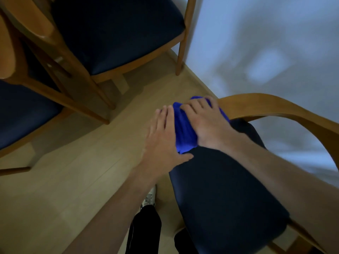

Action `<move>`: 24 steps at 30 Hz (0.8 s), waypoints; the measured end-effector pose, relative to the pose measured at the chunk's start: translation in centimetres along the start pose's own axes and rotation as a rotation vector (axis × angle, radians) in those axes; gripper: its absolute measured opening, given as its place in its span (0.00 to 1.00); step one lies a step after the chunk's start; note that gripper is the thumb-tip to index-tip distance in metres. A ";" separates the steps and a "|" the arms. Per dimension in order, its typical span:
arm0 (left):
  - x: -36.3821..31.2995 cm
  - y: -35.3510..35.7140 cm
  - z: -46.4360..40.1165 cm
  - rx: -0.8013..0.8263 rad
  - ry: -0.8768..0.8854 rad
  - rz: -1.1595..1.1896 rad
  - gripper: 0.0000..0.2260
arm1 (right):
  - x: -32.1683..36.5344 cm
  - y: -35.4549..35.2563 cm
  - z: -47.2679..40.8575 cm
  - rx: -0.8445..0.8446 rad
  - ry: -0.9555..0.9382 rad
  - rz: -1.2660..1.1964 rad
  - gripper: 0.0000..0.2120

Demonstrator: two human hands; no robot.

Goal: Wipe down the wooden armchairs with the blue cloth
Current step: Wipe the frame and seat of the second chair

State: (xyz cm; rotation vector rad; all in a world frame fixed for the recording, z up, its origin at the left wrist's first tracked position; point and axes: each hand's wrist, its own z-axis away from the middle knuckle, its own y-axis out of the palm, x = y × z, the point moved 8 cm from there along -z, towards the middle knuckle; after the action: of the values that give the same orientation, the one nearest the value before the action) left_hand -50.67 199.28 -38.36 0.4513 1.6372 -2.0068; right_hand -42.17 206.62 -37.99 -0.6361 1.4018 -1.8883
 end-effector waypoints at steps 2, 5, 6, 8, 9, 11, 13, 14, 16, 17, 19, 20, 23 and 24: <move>-0.3 0.6 -0.7 0.016 -0.065 -0.015 0.59 | 2.2 0.3 -0.4 0.002 -0.062 -0.061 0.52; 1.6 0.4 -0.1 0.018 -0.141 0.010 0.56 | 1.4 -0.4 0.0 -0.051 -0.120 -0.196 0.57; 1.9 0.2 0.4 0.009 -0.144 -0.018 0.57 | 0.3 -0.3 0.4 -0.043 -0.112 -0.173 0.59; 1.2 -0.5 0.9 -0.077 -0.099 -0.126 0.59 | -3.0 0.2 1.2 0.025 -0.016 -0.088 0.65; 0.1 -0.6 0.7 -0.128 -0.045 -0.191 0.59 | -5.2 0.6 1.6 0.062 0.073 -0.075 0.67; -1.9 0.2 -0.4 -0.172 0.031 -0.252 0.56 | -9.3 1.3 2.1 0.103 0.237 -0.101 0.65; -2.0 0.8 -1.4 -0.194 0.003 -0.142 0.47 | -11.2 1.6 1.9 0.104 0.274 -0.124 0.55; -1.6 0.9 -1.6 -0.230 -0.024 -0.049 0.43 | -11.5 1.7 1.8 0.081 0.267 -0.125 0.49; -0.6 1.1 -1.4 -0.262 -0.060 0.128 0.38 | -11.4 2.0 1.5 0.054 0.245 -0.118 0.44; -0.2 1.3 -1.1 -0.263 -0.070 0.202 0.38 | -11.3 2.2 1.5 0.036 0.237 -0.109 0.43; 0.8 1.7 -0.5 -0.272 -0.120 0.345 0.38 | -11.4 2.1 1.5 0.002 0.235 -0.099 0.42; 1.3 2.0 0.0 -0.275 -0.164 0.395 0.39 | -11.5 2.1 1.5 -0.005 0.239 -0.099 0.41; 1.7 3.5 2.4 -0.362 -0.316 0.468 0.40 | -11.4 1.9 1.6 -0.042 0.249 -0.090 0.39; 1.2 4.1 3.2 -0.392 -0.362 0.516 0.41 | -11.2 1.9 1.7 -0.060 0.247 -0.083 0.38</move>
State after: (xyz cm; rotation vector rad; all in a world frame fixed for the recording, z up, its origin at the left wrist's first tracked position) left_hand -49.11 195.38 -41.67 0.3008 1.4518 -1.2678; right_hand -33.33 213.87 -39.08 -0.5093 1.6145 -2.0520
